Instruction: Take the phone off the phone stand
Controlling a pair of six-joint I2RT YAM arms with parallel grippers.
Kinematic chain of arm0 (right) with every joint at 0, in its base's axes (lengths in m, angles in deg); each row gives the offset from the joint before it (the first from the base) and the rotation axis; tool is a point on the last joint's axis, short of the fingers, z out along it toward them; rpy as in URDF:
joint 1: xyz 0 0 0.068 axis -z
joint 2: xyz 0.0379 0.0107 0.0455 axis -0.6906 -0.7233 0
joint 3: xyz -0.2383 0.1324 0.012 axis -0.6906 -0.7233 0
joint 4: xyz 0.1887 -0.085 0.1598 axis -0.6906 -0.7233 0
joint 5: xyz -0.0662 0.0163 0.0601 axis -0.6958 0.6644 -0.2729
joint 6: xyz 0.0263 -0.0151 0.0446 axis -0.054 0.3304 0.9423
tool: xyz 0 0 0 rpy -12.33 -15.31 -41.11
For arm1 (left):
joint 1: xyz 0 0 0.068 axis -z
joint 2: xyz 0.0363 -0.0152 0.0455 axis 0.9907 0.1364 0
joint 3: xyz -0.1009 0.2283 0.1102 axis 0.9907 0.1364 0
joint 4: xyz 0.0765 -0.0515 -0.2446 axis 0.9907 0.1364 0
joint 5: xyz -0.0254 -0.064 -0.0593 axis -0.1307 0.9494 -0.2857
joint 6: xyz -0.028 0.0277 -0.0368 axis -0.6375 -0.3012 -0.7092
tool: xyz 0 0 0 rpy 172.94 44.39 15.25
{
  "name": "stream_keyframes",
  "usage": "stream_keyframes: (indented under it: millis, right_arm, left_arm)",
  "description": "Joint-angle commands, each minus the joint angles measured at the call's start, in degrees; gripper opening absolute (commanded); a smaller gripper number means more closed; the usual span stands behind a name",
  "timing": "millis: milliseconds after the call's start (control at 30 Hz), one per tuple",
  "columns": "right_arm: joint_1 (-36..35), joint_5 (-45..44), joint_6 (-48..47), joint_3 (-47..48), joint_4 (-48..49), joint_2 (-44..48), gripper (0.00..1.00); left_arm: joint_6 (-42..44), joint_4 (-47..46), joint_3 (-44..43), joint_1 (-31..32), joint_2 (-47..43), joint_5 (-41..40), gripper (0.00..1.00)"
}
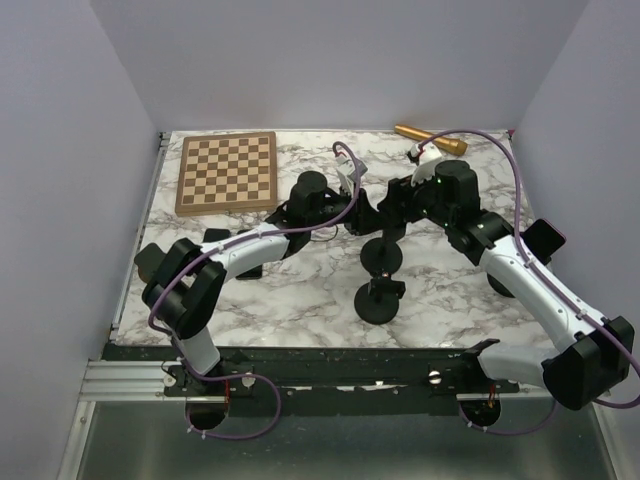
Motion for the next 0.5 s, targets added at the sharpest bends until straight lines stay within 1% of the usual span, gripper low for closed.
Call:
stream_keyframes:
  millis: [0, 100, 267, 467]
  right_arm:
    - [-0.22, 18.55, -5.87, 0.85, -1.17, 1.94, 0.01]
    - [-0.25, 24.22, -5.64, 1.30, -1.33, 2.24, 0.01]
    - [-0.21, 29.26, -6.51, 3.31, -4.23, 0.33, 0.01]
    - [-0.27, 33.50, -6.76, 3.64, -5.06, 0.41, 0.01]
  left_arm:
    - [-4.67, -3.92, -1.79, -3.55, 2.04, 10.67, 0.00]
    - [-5.73, -3.18, -3.50, -4.23, 3.74, 12.53, 0.00]
    - [-5.58, -4.58, -5.64, -4.44, 6.53, 16.83, 0.00]
    - [-0.70, 0.90, -9.19, -4.36, 7.88, 19.53, 0.00]
